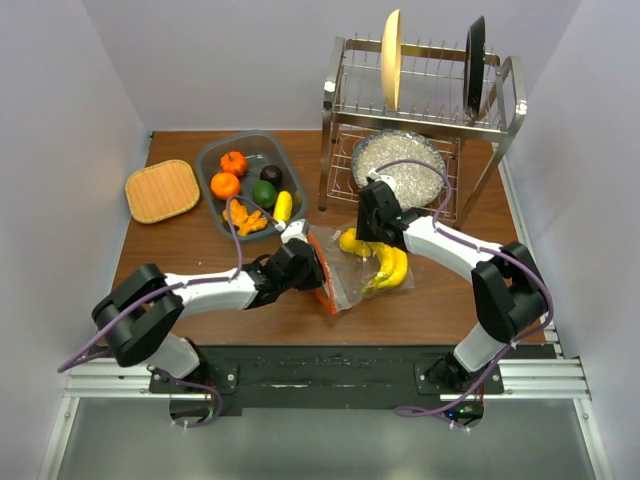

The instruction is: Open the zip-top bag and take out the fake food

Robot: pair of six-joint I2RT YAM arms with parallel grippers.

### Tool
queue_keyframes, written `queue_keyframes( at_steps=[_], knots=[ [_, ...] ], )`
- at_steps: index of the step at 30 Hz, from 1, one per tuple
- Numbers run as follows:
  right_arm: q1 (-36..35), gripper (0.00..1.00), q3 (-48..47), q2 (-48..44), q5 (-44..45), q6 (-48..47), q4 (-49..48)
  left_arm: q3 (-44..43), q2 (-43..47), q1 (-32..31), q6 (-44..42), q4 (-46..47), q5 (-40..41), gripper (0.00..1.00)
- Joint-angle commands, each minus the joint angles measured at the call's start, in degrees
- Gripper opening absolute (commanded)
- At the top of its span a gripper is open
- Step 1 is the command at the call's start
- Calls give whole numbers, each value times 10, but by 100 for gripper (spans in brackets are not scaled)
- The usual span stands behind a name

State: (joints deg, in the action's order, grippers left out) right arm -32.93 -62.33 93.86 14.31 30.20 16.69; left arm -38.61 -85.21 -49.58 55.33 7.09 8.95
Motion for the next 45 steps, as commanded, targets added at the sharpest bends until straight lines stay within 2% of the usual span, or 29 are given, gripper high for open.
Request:
queue_keyframes(
  at_steps=[1,13,15,20,27,32,45],
  knots=[
    [1,34,1,-17,35,25,-48,-25,-35,-4,18,67,3,25],
    [1,39,0,55,19,29,-53,-25,-89,-10,14,94,13,27],
    [1,38,15,51,11,29,-54,-26,-94,-10,9,99,14,30],
    [-5,38,43,35,-34,15,-56,-33,-102,-11,-4,107,26,47],
    [-23,44,44,50,-98,-38,-38,-46,-94,-10,-30,99,62,62],
    [-24,51,60,8,-110,-39,-36,-71,-96,-11,-51,76,81,72],
    [-28,54,48,21,-186,-65,-23,-125,-149,-11,-73,13,115,76]
  ],
)
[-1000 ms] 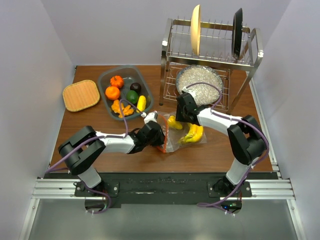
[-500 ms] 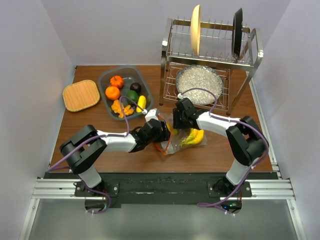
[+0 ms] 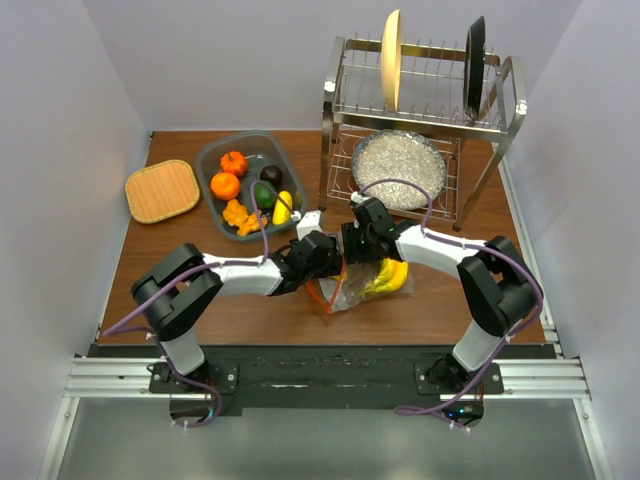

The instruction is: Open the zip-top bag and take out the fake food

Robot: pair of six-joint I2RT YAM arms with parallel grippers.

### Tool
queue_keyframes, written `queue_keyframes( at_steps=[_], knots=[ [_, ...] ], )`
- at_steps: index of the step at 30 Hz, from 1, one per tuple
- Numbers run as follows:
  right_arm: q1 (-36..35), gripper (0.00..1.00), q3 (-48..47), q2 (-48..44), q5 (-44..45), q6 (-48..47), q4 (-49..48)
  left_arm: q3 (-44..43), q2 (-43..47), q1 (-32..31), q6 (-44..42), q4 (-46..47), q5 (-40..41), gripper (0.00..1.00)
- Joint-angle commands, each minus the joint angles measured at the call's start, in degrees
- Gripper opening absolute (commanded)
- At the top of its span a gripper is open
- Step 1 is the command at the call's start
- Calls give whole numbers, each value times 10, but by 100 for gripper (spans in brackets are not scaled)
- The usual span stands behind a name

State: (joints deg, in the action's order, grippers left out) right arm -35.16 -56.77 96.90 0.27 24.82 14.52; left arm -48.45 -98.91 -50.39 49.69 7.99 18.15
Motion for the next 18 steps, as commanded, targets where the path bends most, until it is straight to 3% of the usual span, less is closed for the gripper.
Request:
queue_keyframes(
  at_steps=[1,5,6,9,18],
  knots=[
    [-6,55,-5,-8,-41,-10,0,-26,-12,-3,-16,6,23,75],
    [-4,51,-4,-11,-5,0,22,-24,3,-2,-18,4,23,58],
    [-4,50,-4,-12,12,5,25,-23,9,-2,-20,0,22,48],
    [1,47,-2,-20,30,15,30,-11,42,-2,-25,-15,14,34],
    [11,46,-2,-29,38,29,25,26,153,-1,-40,-119,16,26]
  ],
)
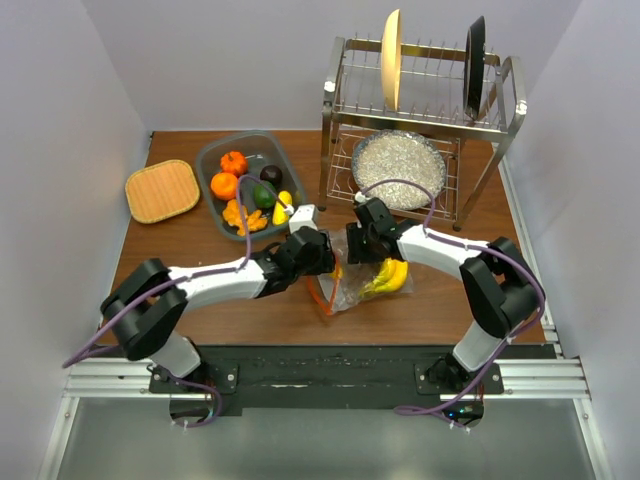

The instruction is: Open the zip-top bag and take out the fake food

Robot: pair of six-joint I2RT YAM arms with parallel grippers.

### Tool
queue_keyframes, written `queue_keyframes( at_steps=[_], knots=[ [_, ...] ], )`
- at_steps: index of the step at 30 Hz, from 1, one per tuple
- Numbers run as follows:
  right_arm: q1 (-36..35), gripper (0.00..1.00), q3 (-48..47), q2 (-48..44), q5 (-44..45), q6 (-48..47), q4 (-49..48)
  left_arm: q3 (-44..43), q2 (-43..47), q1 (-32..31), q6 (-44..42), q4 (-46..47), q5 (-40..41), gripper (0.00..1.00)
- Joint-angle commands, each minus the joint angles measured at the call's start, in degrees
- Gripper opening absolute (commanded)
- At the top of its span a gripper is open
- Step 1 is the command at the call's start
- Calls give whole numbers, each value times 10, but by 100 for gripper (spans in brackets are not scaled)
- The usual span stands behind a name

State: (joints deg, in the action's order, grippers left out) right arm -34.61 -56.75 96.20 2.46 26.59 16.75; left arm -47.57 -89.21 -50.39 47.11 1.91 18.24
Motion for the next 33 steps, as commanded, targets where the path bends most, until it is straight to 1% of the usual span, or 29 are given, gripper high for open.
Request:
queue_keyframes(
  at_steps=[1,4,7,8,10,11,12,15,19,20,23,25,26,29,31,33],
  knots=[
    [5,46,-2,-24,15,12,1,18,68,-1,-13,-72,21,26],
    [6,46,0,-31,11,12,1,26,113,-1,-18,-118,57,26],
    [6,46,1,-38,5,8,-1,30,160,25,-35,-148,79,27],
    [7,46,2,-39,6,7,-1,31,178,54,-41,-149,76,27],
    [7,46,4,-40,5,6,-1,30,192,92,-61,-144,55,27],
    [7,46,5,-41,7,3,-1,28,201,128,-69,-134,47,27],
    [7,46,7,-42,8,3,-1,15,203,143,-87,-133,42,27],
    [7,46,11,-46,8,0,-2,-26,181,200,-119,-125,31,28],
    [6,46,11,-49,4,-3,0,-69,112,280,-148,-112,12,29],
    [7,46,13,-53,4,-3,1,-79,101,291,-152,-104,15,32],
    [7,46,13,-62,4,-5,4,-91,56,327,-163,-79,-2,35],
    [7,47,12,-66,5,-7,8,-100,24,340,-167,-68,-10,41],
    [7,48,11,-69,5,-8,9,-110,12,343,-172,-62,-17,55],
    [8,52,9,-82,8,-14,20,-137,-22,344,-187,-66,-14,86],
    [7,56,9,-96,10,-15,28,-141,-24,344,-192,-65,-17,91],
    [7,62,10,-113,24,-15,39,-140,-15,344,-192,-67,-22,93]
  ],
)
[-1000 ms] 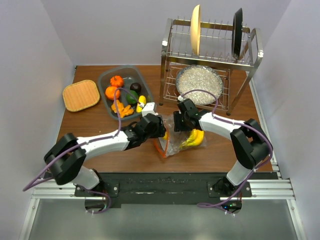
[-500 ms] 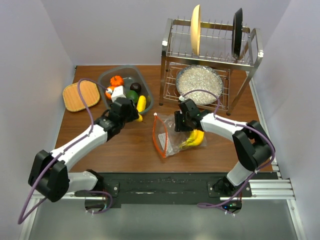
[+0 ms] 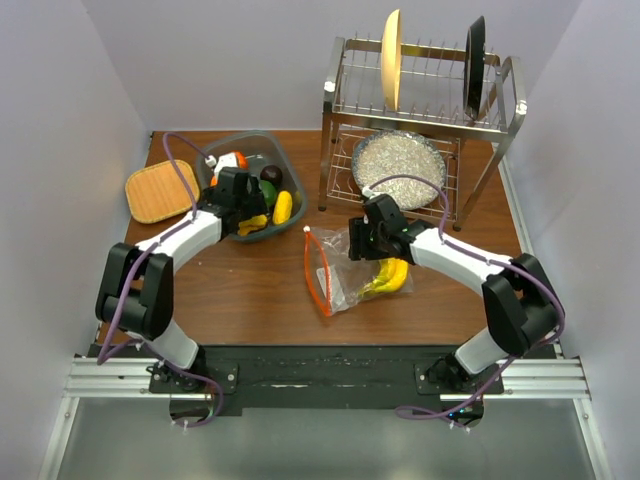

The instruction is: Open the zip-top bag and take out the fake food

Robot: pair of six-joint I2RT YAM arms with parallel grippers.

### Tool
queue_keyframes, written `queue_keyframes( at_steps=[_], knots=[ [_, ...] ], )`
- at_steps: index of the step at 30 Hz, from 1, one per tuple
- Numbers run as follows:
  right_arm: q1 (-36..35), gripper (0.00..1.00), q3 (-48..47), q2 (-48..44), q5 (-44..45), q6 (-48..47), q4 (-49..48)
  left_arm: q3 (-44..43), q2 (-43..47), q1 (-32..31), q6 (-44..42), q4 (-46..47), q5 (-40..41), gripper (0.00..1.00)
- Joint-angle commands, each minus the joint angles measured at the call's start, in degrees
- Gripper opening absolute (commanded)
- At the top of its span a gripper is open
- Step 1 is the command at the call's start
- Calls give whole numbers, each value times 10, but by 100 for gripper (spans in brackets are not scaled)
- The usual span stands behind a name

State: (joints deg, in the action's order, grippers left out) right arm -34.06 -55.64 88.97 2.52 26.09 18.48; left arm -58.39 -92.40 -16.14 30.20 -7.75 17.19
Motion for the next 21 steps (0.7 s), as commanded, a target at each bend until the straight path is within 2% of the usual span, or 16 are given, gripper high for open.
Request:
queue_keyframes(
  at_steps=[1,3,6,9,10,12,13,15,16,18,21],
  knots=[
    [1,64,0,-46,31,-11,25,-29,30,1,-23,30,-14,93],
    [3,68,4,-63,51,-10,36,-23,45,1,-22,20,-22,92],
    [13,70,7,-98,66,-7,57,-2,102,-6,-15,-4,-39,84],
    [29,71,16,-142,88,-1,77,44,158,-34,-1,-12,-60,65],
    [35,71,19,-159,95,5,82,67,172,-43,2,-19,-63,56],
    [52,71,31,-176,110,8,92,90,203,-81,12,-25,-69,48],
    [60,71,38,-190,113,12,93,113,212,-95,18,-32,-69,40],
    [88,70,60,-201,108,16,88,137,232,-135,42,-27,-88,35],
    [100,68,66,-205,93,20,87,159,237,-149,53,-15,-95,29],
    [130,63,82,-214,74,27,79,179,242,-189,83,7,-116,27],
    [139,61,92,-218,57,36,69,196,225,-237,115,61,-124,25]
  ],
)
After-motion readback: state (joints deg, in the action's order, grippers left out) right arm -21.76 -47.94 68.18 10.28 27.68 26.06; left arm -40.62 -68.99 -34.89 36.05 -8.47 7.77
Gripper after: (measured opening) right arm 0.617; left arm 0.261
